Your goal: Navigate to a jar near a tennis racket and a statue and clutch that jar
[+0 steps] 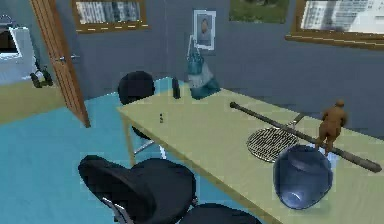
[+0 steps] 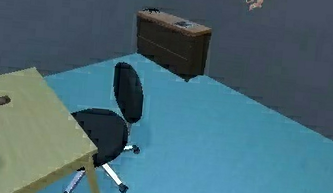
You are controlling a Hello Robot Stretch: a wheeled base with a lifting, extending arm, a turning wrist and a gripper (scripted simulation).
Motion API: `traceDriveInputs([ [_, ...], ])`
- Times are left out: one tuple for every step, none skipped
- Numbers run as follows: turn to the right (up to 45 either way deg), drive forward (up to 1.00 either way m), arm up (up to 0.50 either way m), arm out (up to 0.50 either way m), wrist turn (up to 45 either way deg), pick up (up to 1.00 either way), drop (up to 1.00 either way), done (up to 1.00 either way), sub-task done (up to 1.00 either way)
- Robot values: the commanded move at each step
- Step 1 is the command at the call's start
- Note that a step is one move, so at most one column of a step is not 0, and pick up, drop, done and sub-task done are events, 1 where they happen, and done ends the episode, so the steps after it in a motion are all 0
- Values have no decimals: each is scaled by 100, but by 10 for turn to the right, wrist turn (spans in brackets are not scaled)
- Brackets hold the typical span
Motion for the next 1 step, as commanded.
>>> traceDriveInputs([
  [-450,0,0,0,0,0,0,0,0],
])
